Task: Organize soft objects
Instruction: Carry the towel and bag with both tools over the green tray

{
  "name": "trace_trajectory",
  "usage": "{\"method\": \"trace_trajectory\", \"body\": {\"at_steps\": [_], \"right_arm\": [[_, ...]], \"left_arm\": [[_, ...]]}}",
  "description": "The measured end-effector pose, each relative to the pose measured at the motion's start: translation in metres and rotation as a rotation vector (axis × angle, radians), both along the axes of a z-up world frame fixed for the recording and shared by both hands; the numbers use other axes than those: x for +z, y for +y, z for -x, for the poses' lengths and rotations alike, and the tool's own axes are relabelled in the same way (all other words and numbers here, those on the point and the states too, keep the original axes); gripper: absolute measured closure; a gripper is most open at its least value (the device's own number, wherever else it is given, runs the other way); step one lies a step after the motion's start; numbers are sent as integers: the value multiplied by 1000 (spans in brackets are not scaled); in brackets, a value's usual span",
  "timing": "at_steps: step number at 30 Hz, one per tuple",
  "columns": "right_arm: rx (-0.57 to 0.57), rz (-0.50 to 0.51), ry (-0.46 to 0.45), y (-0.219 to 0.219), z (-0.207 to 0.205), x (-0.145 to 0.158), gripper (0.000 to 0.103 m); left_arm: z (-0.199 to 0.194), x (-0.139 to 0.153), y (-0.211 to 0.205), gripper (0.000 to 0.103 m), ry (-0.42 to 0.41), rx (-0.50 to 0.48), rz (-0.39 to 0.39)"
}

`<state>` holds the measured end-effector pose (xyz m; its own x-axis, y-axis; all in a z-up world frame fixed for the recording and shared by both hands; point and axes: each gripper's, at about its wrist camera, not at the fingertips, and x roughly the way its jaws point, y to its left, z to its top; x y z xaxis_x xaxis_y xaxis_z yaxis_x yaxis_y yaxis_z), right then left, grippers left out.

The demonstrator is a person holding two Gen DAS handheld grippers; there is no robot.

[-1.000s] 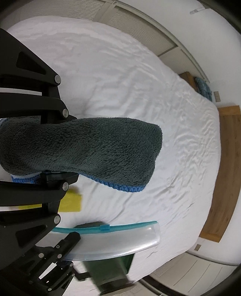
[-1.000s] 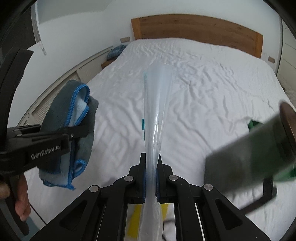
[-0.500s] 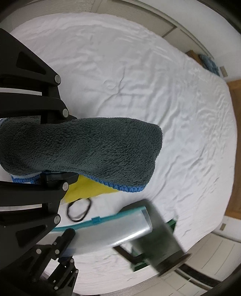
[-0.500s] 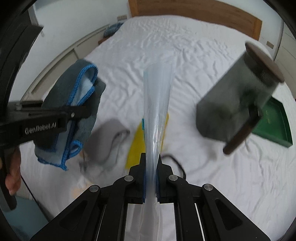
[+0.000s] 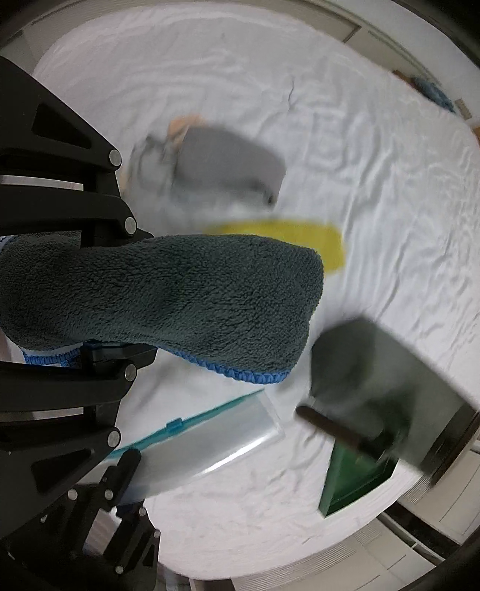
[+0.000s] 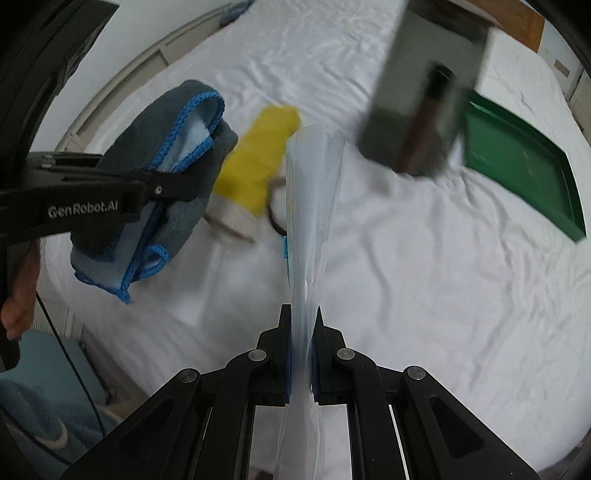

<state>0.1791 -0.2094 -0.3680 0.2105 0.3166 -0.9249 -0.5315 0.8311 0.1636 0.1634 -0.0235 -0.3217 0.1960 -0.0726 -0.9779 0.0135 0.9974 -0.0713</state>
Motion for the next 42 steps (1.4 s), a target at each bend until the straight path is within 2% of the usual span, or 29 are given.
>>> {"method": "trace_trajectory", "body": {"at_steps": [5, 11, 17, 21, 27, 32, 35, 39, 42], "right_arm": [[-31, 40, 20, -63, -1, 7, 96], [-119, 92, -17, -144, -16, 17, 96], [-211, 113, -97, -205, -56, 37, 96], [-251, 105, -155, -230, -93, 48, 96], [-286, 88, -244, -253, -172, 50, 96], [-306, 50, -318, -260, -239, 63, 96], [-308, 54, -363, -254, -268, 64, 96], [-313, 43, -379, -252, -305, 58, 96], [-345, 30, -359, -252, -330, 38, 96]], "left_arm": [[5, 0, -64, 77, 17, -67, 49], [-5, 6, -144, 76, -4, -163, 110], [-45, 17, -204, 76, -67, -219, 141], [-83, 16, -220, 76, -104, -214, 148], [-167, 12, -236, 76, -179, -98, 135], [-235, 4, -229, 75, -252, 14, 88], [-269, -9, -225, 75, -264, 73, 61], [-313, -31, -220, 75, -275, 162, -4], [-331, -48, -221, 75, -264, 205, -20]]}}
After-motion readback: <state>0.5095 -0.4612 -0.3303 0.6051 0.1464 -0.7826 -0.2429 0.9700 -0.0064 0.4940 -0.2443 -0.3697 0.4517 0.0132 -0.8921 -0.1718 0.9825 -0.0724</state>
